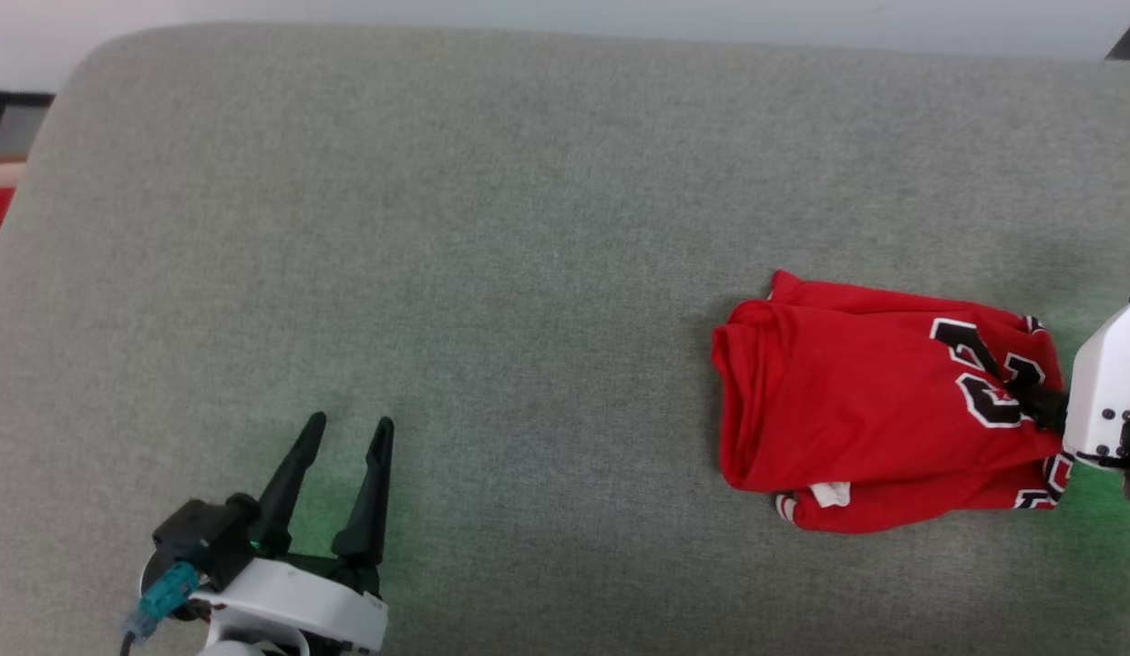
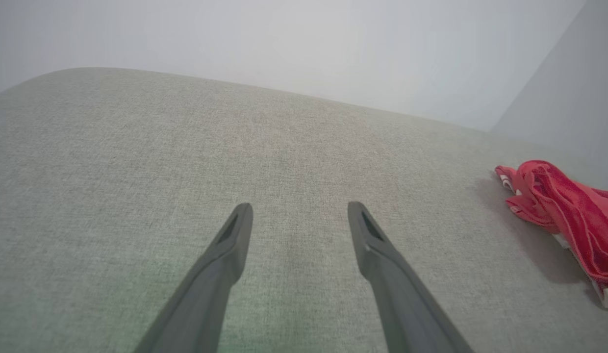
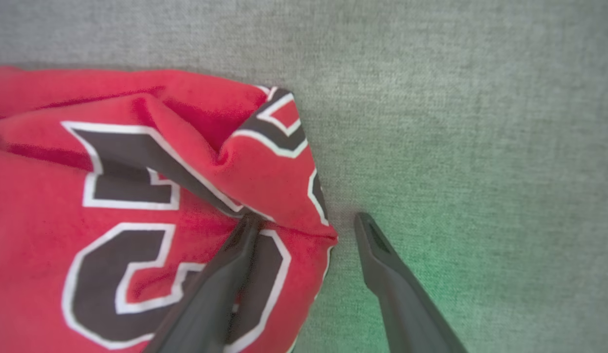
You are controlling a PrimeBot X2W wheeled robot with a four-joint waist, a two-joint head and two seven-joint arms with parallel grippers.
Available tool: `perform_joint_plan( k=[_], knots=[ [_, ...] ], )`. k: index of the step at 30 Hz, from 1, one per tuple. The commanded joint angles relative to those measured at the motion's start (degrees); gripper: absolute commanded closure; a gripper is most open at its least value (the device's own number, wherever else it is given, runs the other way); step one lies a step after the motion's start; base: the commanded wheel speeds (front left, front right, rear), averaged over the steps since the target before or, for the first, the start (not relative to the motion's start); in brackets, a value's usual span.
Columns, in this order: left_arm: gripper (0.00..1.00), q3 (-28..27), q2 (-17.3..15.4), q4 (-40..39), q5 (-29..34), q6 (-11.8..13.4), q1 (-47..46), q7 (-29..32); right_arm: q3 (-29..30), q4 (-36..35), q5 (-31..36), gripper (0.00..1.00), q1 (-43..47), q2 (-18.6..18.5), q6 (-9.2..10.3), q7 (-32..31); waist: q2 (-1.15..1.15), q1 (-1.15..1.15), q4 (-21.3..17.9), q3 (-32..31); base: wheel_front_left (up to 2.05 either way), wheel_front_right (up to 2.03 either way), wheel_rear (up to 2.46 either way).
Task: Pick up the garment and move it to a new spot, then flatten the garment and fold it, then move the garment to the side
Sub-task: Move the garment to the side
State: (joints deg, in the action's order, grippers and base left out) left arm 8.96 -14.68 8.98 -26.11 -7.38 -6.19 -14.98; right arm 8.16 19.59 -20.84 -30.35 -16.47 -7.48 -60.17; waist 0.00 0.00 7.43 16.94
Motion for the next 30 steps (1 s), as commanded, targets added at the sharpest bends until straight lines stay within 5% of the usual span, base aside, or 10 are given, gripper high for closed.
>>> perform_joint_plan(
  k=[1,2,3,5,19,30],
  knots=[
    [0.0,0.2,0.0,0.2,-0.3,-0.1,-0.9,-0.2,-1.3,1.8,0.1,0.0,1.9,1.7,-0.02,-1.1,0.0,0.0,1.2,1.8,0.0,0.0,0.0],
    [0.0,0.3,0.1,0.3,-0.4,-0.1,-1.0,-0.2,-1.4,1.9,0.2,0.02,2.4,2.0,-0.03,-1.0,0.0,0.0,1.2,1.9,0.0,0.0,0.0],
    [0.0,0.4,0.1,0.4,-0.5,-0.1,-1.2,-0.2,-1.6,1.9,0.1,0.51,2.8,2.2,-0.03,-0.6,0.0,0.0,1.2,2.0,0.0,0.0,0.0],
    [0.0,0.4,0.1,0.5,-0.6,-0.1,-1.6,-0.2,-1.8,1.5,0.2,1.0,2.9,2.5,-0.03,0.9,0.0,0.0,1.0,2.2,0.0,0.0,0.0],
    [0.0,-0.6,-0.7,-1.9,0.7,-0.1,-1.9,-0.2,-4.3,-2.9,-7.7,1.0,2.1,-1.1,-0.02,12.2,0.0,0.0,-2.6,1.7,0.0,0.0,0.0],
    [0.0,0.5,-2.9,-6.7,2.0,-0.1,-5.9,-0.2,4.9,-8.1,-9.4,1.0,4.9,-4.6,-0.01,18.3,0.0,0.0,-9.3,4.0,0.0,0.0,0.0]
  ],
)
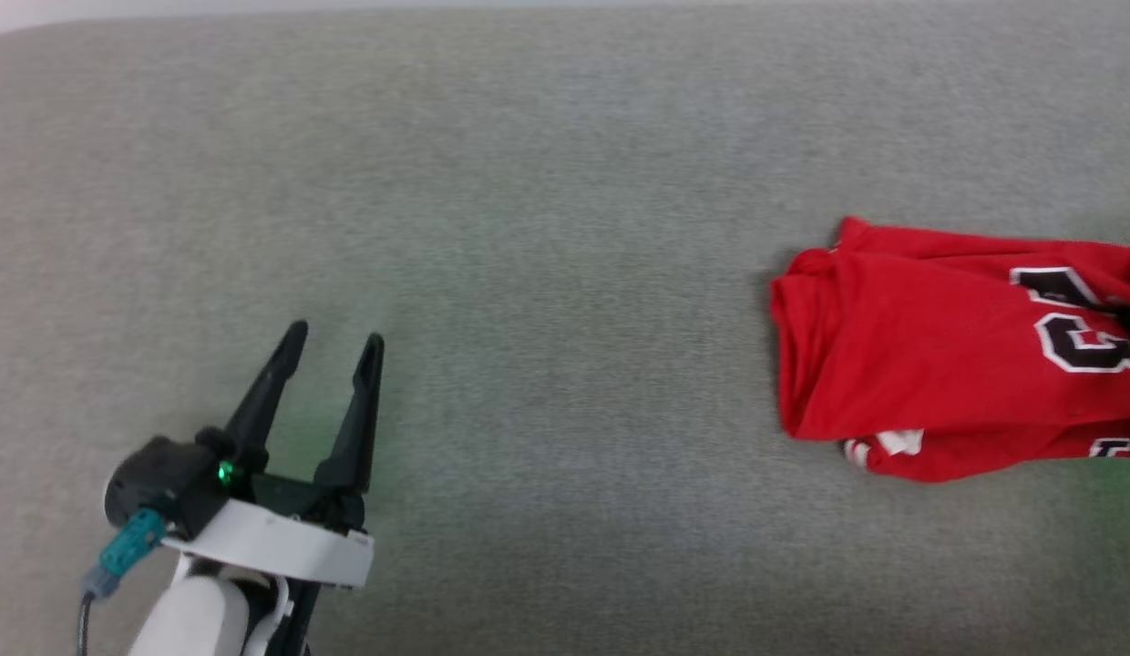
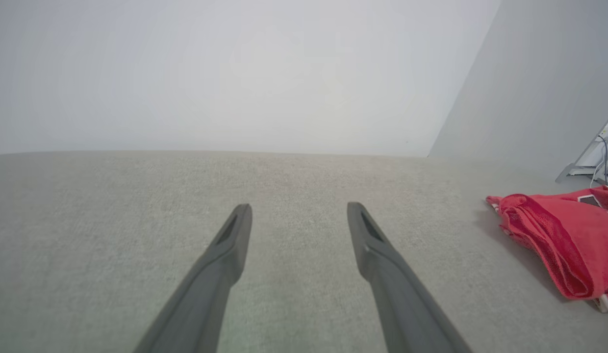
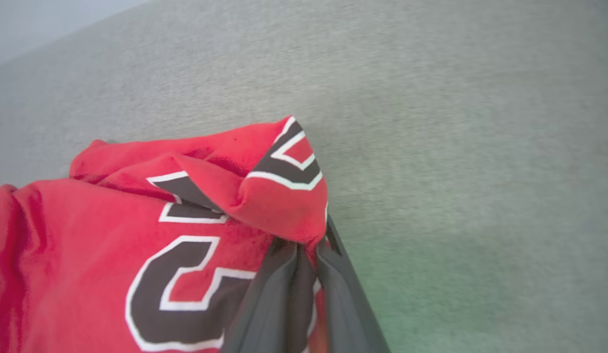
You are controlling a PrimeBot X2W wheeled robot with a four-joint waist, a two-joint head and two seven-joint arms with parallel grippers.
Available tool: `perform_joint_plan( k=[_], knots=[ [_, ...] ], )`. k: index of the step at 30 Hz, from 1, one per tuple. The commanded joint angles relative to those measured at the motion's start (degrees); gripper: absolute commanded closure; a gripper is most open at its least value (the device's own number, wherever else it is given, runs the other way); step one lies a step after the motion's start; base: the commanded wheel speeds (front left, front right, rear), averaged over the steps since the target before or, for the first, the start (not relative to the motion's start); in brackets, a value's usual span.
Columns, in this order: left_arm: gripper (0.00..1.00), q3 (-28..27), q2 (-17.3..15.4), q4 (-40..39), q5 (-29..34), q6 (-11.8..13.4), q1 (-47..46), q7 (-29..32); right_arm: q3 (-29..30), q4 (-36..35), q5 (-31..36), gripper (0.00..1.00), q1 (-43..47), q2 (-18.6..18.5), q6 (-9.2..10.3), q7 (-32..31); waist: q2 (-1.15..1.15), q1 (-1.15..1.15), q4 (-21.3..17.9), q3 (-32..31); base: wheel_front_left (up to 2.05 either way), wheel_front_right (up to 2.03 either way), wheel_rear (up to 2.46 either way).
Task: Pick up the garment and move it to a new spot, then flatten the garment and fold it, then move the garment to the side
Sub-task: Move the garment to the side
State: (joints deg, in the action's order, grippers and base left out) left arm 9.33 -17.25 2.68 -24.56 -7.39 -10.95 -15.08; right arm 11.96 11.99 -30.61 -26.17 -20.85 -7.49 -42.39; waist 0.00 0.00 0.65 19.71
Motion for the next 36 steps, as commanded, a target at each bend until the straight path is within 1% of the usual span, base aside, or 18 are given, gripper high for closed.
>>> perform_joint_plan(
  k=[1,4,8,11,14,17,21,25,30,36],
  knots=[
    [0.0,0.5,-0.7,-0.5,0.4,-0.1,-1.7,-0.1,2.0,-0.9,0.5,1.0,0.9,-0.2,0.01,0.8,0.0,0.0,-3.1,1.5,0.0,0.0,0.0],
    [0.0,2.2,-2.1,-1.1,0.4,-0.1,-3.6,-0.1,4.7,-1.7,0.9,1.0,1.1,-0.2,0.01,1.7,0.0,0.0,-5.0,2.4,0.0,0.0,0.0],
    [0.0,3.9,-4.2,-1.7,0.6,-0.1,-6.4,-0.1,8.4,-2.4,1.7,1.0,0.0,0.7,0.01,3.4,0.0,0.0,-7.3,4.0,0.0,0.0,0.0],
    [0.0,4.8,-4.8,-2.2,0.2,-0.1,-7.7,-0.1,9.9,-2.1,2.4,1.0,-0.9,0.7,0.01,4.7,0.0,0.0,-8.1,4.7,0.0,0.0,0.0],
    [0.0,5.5,-6.0,-2.8,0.7,-0.1,-9.7,-0.1,11.2,-1.5,5.8,1.0,-1.7,0.0,0.01,7.0,0.0,0.0,-8.7,5.9,0.0,0.0,0.0],
    [0.0,5.5,-7.0,-3.5,1.2,-0.1,-11.4,-0.1,13.3,-0.1,8.5,1.0,-4.3,0.0,0.01,8.9,0.0,0.0,-9.0,7.4,0.0,0.0,0.0],
    [0.0,5.3,-8.6,-5.2,2.0,-0.1,-13.8,-0.1,16.2,3.6,13.1,1.0,-9.0,-1.9,0.01,12.0,0.0,0.0,-8.7,9.4,0.0,0.0,0.0],
    [0.0,4.8,-10.3,-7.3,2.0,-0.1,-15.4,-0.1,17.9,8.2,19.1,1.0,-13.9,-3.6,0.01,15.9,0.0,0.0,-8.7,11.2,0.0,0.0,0.0],
    [0.0,5.6,-12.1,-8.9,2.3,-0.1,-16.4,-0.1,17.7,14.9,23.9,1.0,-18.2,-3.1,0.01,19.3,0.0,0.0,-8.7,12.4,0.0,0.0,0.0],
    [0.0,6.1,-13.4,-10.4,2.2,-0.1,-17.2,-0.1,19.8,21.5,30.1,1.0,-22.4,-3.3,0.01,24.7,0.0,0.0,-8.5,13.3,0.0,0.0,0.0]
  ],
)
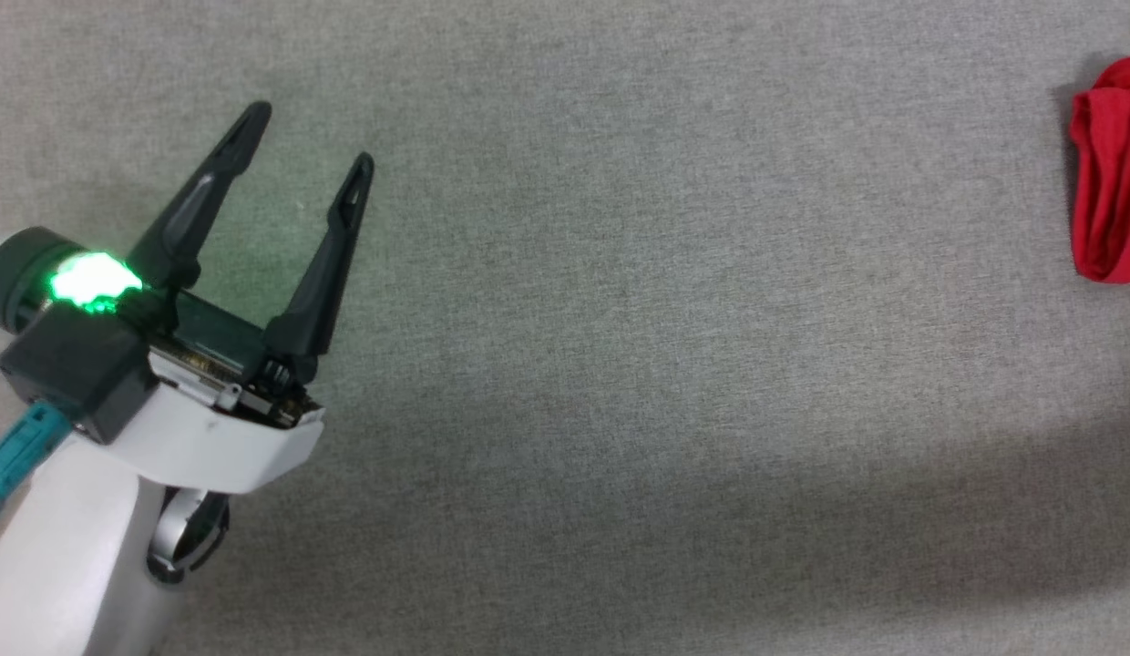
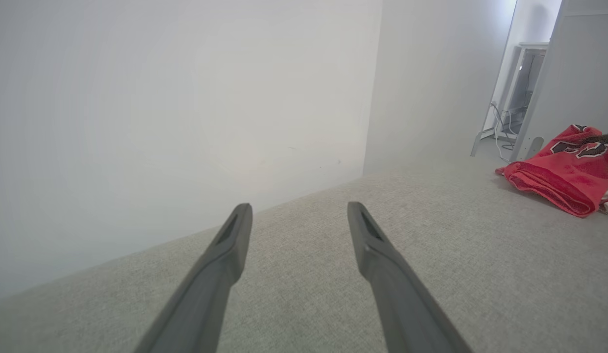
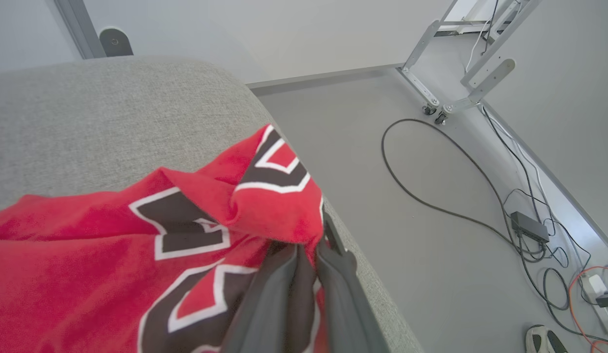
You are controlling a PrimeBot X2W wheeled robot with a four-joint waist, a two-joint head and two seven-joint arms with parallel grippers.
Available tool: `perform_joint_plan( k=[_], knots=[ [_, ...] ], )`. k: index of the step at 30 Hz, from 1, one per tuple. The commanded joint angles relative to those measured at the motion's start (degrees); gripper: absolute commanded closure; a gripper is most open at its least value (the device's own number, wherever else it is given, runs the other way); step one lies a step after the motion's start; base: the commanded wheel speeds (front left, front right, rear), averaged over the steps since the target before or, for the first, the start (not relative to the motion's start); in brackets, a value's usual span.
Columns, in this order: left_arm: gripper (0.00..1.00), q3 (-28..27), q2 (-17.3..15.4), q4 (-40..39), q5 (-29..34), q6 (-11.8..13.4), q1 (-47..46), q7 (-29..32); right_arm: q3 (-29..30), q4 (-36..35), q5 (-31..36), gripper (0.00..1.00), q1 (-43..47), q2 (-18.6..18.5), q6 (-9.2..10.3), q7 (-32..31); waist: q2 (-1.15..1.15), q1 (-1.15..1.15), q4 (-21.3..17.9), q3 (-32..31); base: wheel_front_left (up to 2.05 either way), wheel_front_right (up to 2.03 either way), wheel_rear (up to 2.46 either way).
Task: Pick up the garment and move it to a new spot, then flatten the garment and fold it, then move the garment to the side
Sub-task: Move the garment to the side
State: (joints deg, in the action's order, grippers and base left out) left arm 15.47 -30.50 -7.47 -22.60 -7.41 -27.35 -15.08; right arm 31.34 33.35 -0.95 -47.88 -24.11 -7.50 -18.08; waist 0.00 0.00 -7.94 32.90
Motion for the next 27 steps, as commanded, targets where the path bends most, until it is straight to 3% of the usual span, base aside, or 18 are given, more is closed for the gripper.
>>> perform_joint_plan(
  k=[1,8,9,10,11,19,27],
  knots=[
    [0.0,0.0,-0.3,-0.4,0.2,-0.1,-0.7,-0.1,1.1,1.2,1.7,1.0,-1.4,0.0,0.03,1.4,0.0,0.0,0.2,0.2,0.0,0.0,0.0],
    [0.0,-0.2,-1.1,-1.5,0.3,-0.1,-0.1,-0.1,4.5,7.6,9.0,1.0,-4.8,1.8,0.02,5.9,0.0,0.0,0.5,0.5,0.0,0.0,0.0],
    [0.0,-0.5,-1.0,-1.5,0.2,-0.1,0.1,-0.1,4.9,8.1,9.7,0.68,-5.1,2.1,0.02,6.4,0.0,0.0,0.5,0.4,0.0,0.0,0.0],
    [0.0,-1.1,-0.7,-1.4,0.1,0.0,0.3,-0.1,5.1,8.7,10.3,0.21,-5.2,2.4,0.02,6.8,0.0,0.0,0.6,0.2,0.0,0.0,0.0],
    [0.0,-1.2,-0.6,-1.0,0.1,0.0,0.7,-0.1,5.1,9.3,10.6,0.0,-5.4,2.5,0.02,7.4,0.0,0.0,0.6,-0.1,0.0,0.0,0.0],
    [0.0,-2.6,3.1,2.4,-0.1,0.0,3.1,-0.1,-0.4,13.8,9.5,0.0,-4.4,0.8,0.03,10.8,0.0,0.0,1.7,-4.7,0.0,0.0,0.0],
    [0.0,-5.0,7.7,9.7,-0.9,0.0,8.6,-0.1,-15.5,14.1,2.8,0.0,0.1,2.6,0.03,14.1,0.0,0.0,4.8,-12.1,0.0,0.0,0.0]
  ],
)
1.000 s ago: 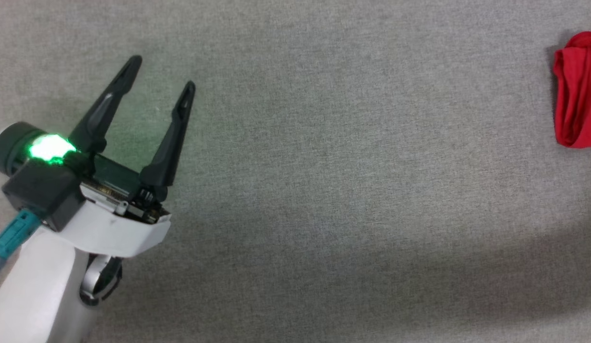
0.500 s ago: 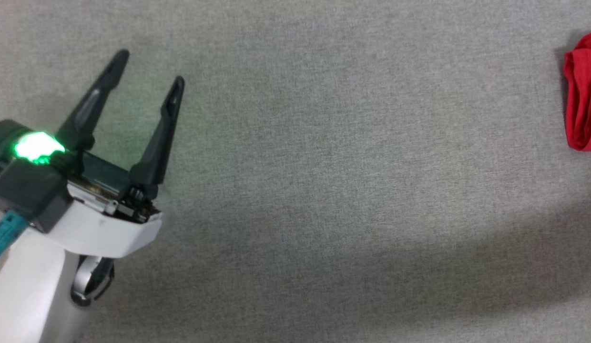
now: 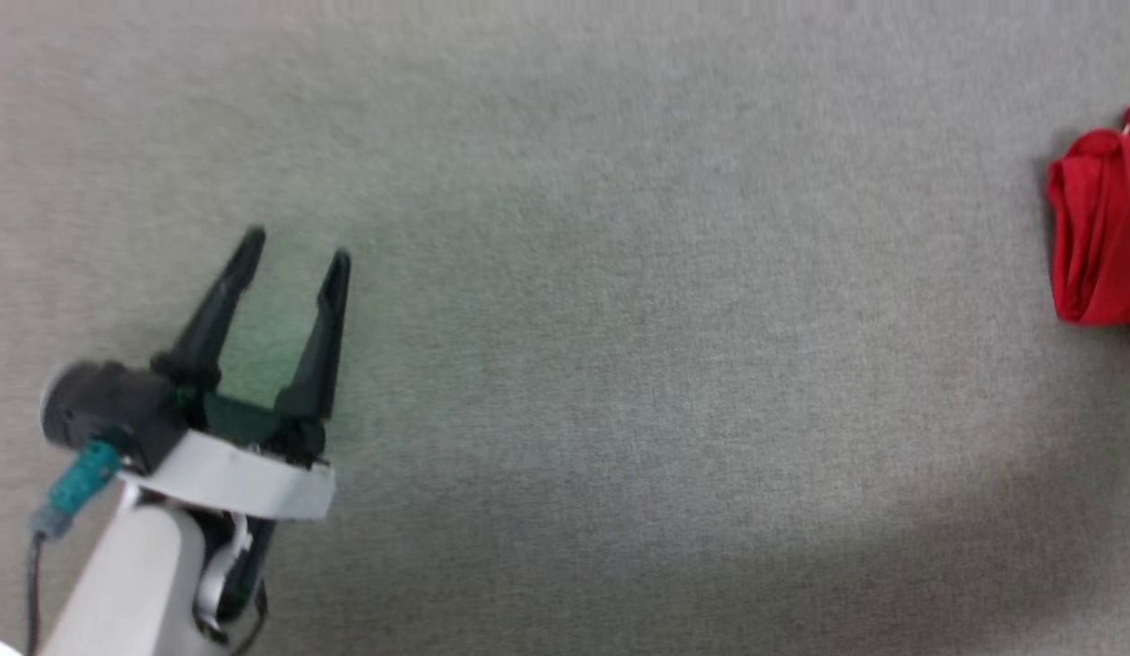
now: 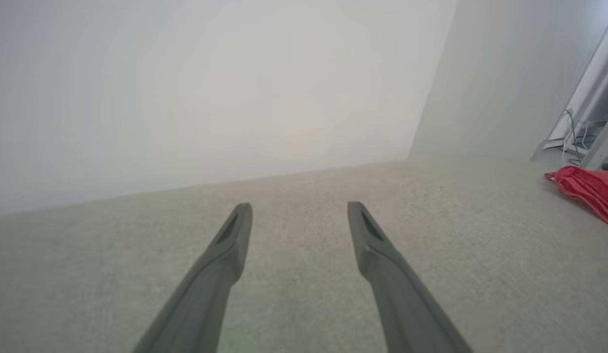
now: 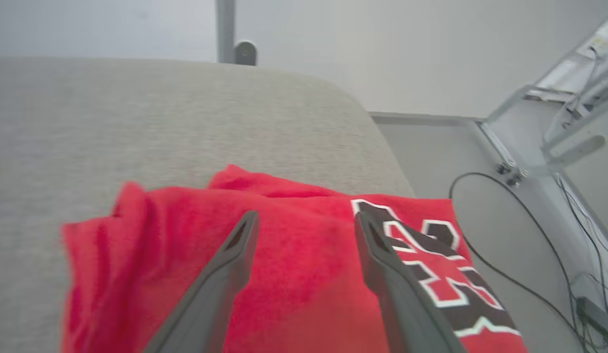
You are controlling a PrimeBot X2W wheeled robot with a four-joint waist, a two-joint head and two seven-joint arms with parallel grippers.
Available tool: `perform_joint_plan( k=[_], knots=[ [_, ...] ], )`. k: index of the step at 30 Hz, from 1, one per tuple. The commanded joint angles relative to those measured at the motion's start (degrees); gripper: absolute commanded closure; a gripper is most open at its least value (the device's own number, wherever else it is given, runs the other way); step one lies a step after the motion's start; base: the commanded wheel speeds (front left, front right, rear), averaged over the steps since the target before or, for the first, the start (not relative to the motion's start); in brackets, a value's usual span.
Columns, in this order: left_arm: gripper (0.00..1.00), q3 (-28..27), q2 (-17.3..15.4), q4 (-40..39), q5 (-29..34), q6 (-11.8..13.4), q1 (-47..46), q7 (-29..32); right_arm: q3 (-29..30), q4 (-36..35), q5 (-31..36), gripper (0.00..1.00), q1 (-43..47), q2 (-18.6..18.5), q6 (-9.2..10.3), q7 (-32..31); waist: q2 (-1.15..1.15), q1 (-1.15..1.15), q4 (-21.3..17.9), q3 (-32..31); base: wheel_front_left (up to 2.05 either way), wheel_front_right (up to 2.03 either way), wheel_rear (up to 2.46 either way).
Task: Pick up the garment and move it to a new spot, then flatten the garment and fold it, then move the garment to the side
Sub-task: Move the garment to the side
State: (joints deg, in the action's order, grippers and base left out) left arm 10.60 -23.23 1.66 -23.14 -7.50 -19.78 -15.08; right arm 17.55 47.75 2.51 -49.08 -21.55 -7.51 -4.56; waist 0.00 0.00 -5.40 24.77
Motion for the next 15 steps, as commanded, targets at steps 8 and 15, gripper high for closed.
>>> perform_joint_plan(
  k=[8,15],
  knots=[
    [0.0,-2.5,2.9,5.8,-1.1,0.1,5.5,-0.1,-18.3,-4.3,-11.7,0.0,7.6,0.4,0.04,4.7,0.0,0.0,6.4,-9.2,0.0,0.0,0.0],
    [0.0,-4.6,5.2,9.9,-1.1,0.1,8.4,-0.1,-26.3,-9.2,-20.4,0.0,13.5,4.0,0.04,7.6,0.0,0.0,8.5,-13.6,0.0,0.0,0.0]
  ],
)
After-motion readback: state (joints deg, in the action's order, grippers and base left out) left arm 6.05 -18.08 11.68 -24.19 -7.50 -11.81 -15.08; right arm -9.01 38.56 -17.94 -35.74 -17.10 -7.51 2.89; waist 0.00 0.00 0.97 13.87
